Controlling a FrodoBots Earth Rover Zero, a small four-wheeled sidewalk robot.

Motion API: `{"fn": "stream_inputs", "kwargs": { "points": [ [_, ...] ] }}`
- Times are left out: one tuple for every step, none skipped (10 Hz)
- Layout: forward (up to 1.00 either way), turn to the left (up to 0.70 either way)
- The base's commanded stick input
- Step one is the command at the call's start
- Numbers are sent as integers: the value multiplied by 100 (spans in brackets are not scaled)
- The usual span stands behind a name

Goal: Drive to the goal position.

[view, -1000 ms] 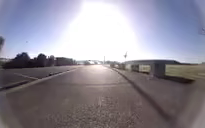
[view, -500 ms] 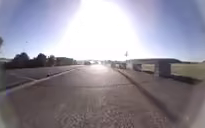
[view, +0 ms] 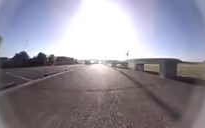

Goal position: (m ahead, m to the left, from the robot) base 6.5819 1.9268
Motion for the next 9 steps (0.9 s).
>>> {"fn": "stream_inputs", "kwargs": {
  "points": [
    [70, 0],
    [70, 0],
    [70, 0],
    [70, 0],
    [70, 0],
    [70, 0],
    [70, 0],
    [70, 0],
    [70, 0]
  ]
}}
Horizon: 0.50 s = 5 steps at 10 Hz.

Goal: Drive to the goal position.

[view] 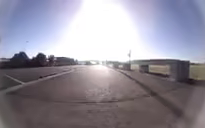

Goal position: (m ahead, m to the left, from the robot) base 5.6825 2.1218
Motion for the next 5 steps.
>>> {"fn": "stream_inputs", "kwargs": {
  "points": [
    [70, 0],
    [70, 0],
    [70, 0],
    [70, 0],
    [70, 0]
  ]
}}
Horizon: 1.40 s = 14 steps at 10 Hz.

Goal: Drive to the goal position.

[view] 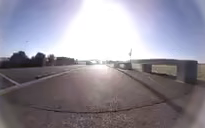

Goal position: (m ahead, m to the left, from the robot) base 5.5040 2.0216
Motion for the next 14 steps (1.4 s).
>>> {"fn": "stream_inputs", "kwargs": {
  "points": [
    [70, 0],
    [70, 0],
    [70, 0],
    [70, 0],
    [70, 0],
    [70, 0],
    [70, 0],
    [70, 0],
    [70, 0],
    [70, 0],
    [70, 0],
    [70, 0],
    [70, 0],
    [70, 0]
  ]
}}
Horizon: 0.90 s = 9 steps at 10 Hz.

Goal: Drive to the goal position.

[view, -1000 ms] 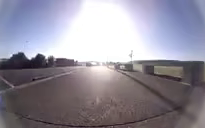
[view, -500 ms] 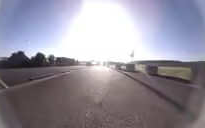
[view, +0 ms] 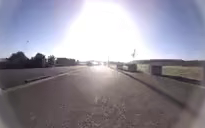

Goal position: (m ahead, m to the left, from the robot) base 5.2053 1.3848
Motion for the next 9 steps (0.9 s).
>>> {"fn": "stream_inputs", "kwargs": {
  "points": [
    [70, 0],
    [70, 0],
    [70, 0],
    [70, 0],
    [70, 0],
    [70, 0],
    [70, 0],
    [70, 0],
    [70, 0]
  ]
}}
